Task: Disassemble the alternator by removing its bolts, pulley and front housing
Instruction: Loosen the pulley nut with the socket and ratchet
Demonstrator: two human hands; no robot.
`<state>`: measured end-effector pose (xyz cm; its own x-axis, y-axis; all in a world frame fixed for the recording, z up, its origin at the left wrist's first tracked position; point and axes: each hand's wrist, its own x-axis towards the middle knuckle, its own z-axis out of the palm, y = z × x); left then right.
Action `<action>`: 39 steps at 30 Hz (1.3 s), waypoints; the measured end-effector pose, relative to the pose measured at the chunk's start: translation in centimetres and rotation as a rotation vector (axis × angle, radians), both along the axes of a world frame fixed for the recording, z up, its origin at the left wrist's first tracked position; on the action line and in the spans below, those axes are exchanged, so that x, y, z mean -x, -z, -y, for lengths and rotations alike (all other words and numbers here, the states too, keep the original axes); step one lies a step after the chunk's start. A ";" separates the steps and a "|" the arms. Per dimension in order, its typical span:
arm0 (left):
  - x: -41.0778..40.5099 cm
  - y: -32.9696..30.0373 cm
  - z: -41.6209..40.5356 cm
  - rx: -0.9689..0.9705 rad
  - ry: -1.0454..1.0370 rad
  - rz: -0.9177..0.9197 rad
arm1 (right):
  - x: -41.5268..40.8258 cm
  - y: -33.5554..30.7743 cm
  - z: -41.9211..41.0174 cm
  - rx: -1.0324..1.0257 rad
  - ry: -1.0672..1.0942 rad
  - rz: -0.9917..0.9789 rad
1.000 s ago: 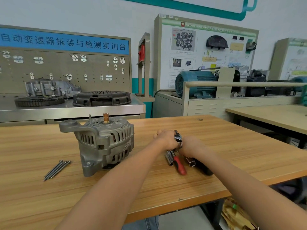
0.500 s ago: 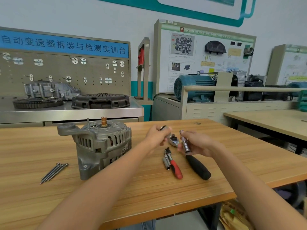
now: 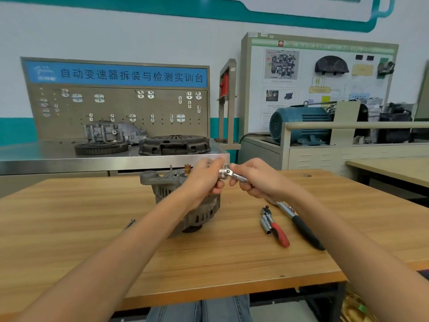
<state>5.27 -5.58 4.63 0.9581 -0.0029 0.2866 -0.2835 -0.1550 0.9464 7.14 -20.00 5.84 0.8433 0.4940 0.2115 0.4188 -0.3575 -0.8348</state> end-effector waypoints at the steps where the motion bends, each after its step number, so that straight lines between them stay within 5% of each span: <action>1: 0.4 -0.1 -0.6 -0.075 -0.083 0.048 | 0.4 -0.1 -0.7 0.011 0.011 0.028; 8: 2.4 -0.8 -2.3 -0.202 -0.474 0.312 | 2.7 -1.0 -4.0 0.064 0.085 0.225; 21: 4.0 -1.7 -5.1 -0.337 -0.682 0.471 | 2.7 -1.1 -8.9 0.010 0.146 0.374; 28: 3.9 -1.8 -6.5 -0.432 -0.547 0.453 | 0.8 -0.7 -7.0 -0.147 -0.109 -0.066; 31: 3.5 -2.1 -9.3 -0.296 -0.659 0.489 | -1.0 -0.3 -5.5 -0.330 -0.043 -0.165; 34: 3.2 0.5 -11.7 -0.176 -0.631 0.152 | -3.2 1.2 -4.2 -0.332 0.195 -0.177; 36: 3.5 2.9 -11.3 0.001 -0.490 -0.081 | -4.5 2.9 -4.0 -0.341 0.347 -0.169; 39: 3.1 5.0 -9.4 0.331 -0.213 -0.135 | -5.7 5.2 -5.0 -0.333 0.370 -0.195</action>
<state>2.19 3.83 -0.40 0.9563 0.2707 0.1105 -0.1480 0.1222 0.9814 12.81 -15.04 0.69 0.9878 0.0889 0.1279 0.1406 -0.1545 -0.9779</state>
